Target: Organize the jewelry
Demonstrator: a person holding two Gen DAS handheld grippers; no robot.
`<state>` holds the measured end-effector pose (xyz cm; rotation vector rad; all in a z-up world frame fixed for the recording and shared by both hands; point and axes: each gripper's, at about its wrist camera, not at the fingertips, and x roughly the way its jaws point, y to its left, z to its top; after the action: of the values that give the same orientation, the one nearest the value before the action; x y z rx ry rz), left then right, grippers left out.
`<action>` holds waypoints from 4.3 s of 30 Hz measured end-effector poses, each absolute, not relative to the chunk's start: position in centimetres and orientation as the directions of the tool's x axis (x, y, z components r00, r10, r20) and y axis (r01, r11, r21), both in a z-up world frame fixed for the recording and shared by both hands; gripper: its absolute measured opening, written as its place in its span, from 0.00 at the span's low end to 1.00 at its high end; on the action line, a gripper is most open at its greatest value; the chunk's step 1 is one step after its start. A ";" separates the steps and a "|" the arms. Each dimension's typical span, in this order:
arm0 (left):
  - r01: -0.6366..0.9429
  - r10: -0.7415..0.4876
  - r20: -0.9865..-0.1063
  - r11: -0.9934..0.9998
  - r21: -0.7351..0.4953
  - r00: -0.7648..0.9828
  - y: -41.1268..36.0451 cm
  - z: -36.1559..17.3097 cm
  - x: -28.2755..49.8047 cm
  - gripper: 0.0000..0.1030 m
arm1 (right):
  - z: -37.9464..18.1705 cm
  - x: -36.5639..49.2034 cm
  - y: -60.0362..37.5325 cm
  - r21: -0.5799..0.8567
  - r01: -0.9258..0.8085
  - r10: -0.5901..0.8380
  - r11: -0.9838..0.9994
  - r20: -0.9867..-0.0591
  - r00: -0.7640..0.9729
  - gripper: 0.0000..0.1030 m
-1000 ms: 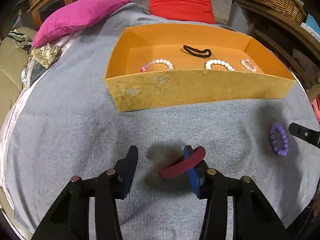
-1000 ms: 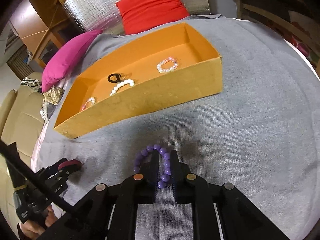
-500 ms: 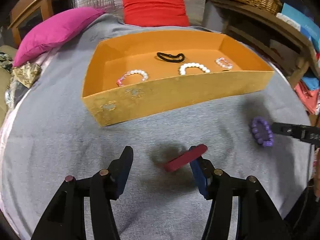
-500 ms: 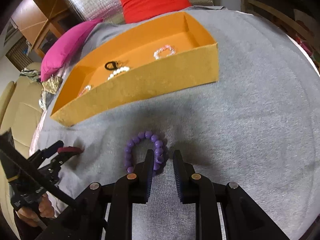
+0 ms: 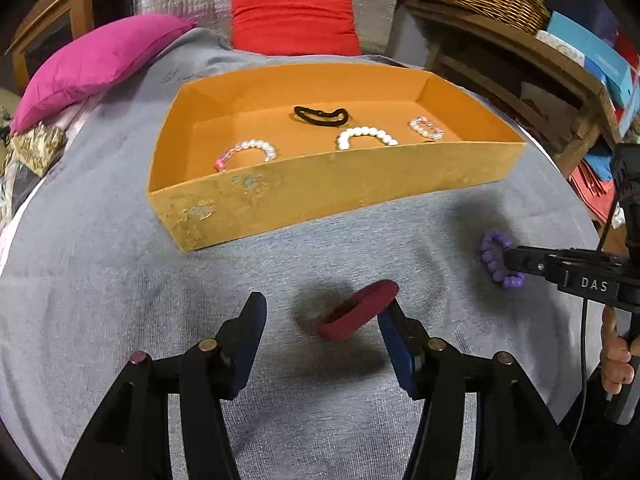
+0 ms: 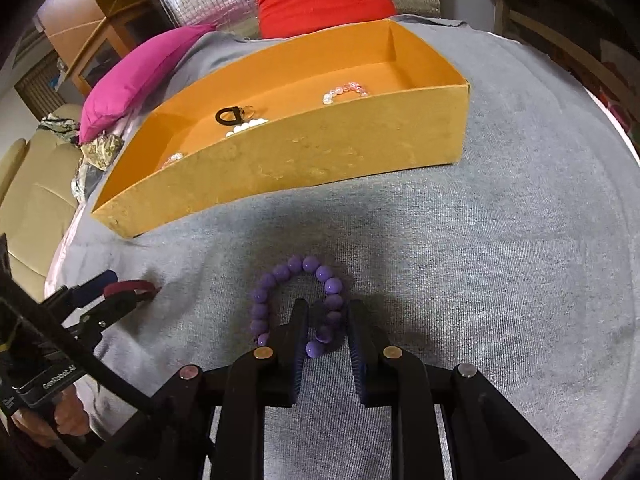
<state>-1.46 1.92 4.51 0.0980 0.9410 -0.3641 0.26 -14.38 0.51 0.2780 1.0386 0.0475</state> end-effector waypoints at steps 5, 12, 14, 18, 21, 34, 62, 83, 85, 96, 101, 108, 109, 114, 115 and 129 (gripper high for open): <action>0.363 -0.257 -0.806 0.930 -0.056 0.533 1.7 4.4 -1.8 0.55 | 0.6 0.2 -14.9 0.275 0.103 0.190 0.956 -0.846 0.497 0.22; 0.400 -0.291 -0.796 0.914 -0.067 0.531 1.3 4.7 -2.3 0.18 | 0.5 0.1 -15.3 0.281 0.105 0.197 0.954 -0.850 0.488 0.23; 0.411 -0.302 -0.791 0.909 -0.072 0.531 1.1 4.8 -2.4 0.13 | 0.6 0.1 -14.9 0.272 0.102 0.189 0.957 -0.850 0.492 0.24; 0.420 -0.317 -0.788 0.904 -0.082 0.527 1.0 5.0 -2.5 0.10 | 0.7 0.0 -14.3 0.249 0.076 0.176 0.966 -0.842 0.510 0.23; 0.400 -0.310 -0.800 0.911 -0.097 0.513 1.5 4.7 -2.2 0.10 | 0.8 -0.2 -13.9 0.213 0.061 0.150 0.975 -0.836 0.528 0.16; 0.375 -0.311 -0.808 0.919 -0.122 0.500 1.5 4.2 -1.7 0.11 | 0.7 -0.2 -14.2 0.212 0.088 0.136 0.973 -0.841 0.524 0.15; 0.228 -0.225 -0.827 0.966 -0.120 0.515 2.1 2.3 2.3 0.10 | 0.5 0.1 -13.6 0.191 0.092 0.115 0.977 -0.842 0.527 0.16; 0.350 -0.274 -0.808 0.932 -0.090 0.521 1.5 4.1 -1.3 0.06 | 1.6 -0.1 -15.3 0.259 0.124 0.150 0.958 -0.819 0.553 0.11; 0.346 -0.273 -0.815 0.934 -0.095 0.512 1.6 3.9 -1.3 0.06 | 1.5 -0.1 -15.7 0.292 0.143 0.173 0.946 -0.826 0.537 0.13; 0.338 -0.268 -0.832 0.935 -0.104 0.486 1.9 3.5 -1.1 0.42 | 1.9 -0.2 -13.6 0.282 0.054 0.209 0.958 -0.814 0.542 0.58; 0.369 -0.294 -0.827 0.922 -0.115 0.479 1.7 3.7 -1.6 0.56 | 1.1 0.0 -12.3 0.214 0.032 0.167 0.976 -0.837 0.521 0.59; 0.383 -0.293 -0.836 0.917 -0.109 0.464 1.0 3.3 -1.7 0.59 | 0.8 -0.2 -11.3 0.058 0.003 0.047 0.998 -0.830 0.555 0.32; 0.387 -0.291 -0.838 0.916 -0.105 0.462 0.9 3.3 -1.7 0.59 | 0.7 -0.3 -11.4 0.051 0.007 0.038 0.999 -0.828 0.559 0.30; 0.403 -0.288 -0.834 0.911 -0.087 0.471 0.3 3.1 -1.8 0.49 | 1.1 -0.5 -12.8 0.083 0.037 0.048 0.996 -0.826 0.562 0.14; 0.406 -0.294 -0.831 0.909 -0.091 0.472 0.3 3.1 -1.8 0.40 | 1.2 -0.5 -13.0 0.086 0.039 0.049 0.996 -0.825 0.563 0.13; 0.412 -0.321 -0.791 0.906 -0.096 0.521 0.7 4.4 -2.1 0.08 | 2.6 -1.7 -15.4 0.202 0.065 0.124 0.977 -0.792 0.597 0.10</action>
<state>-2.15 0.74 4.43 0.1084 0.9241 -0.4405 -1.73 -15.44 2.63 0.2191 0.9321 0.0343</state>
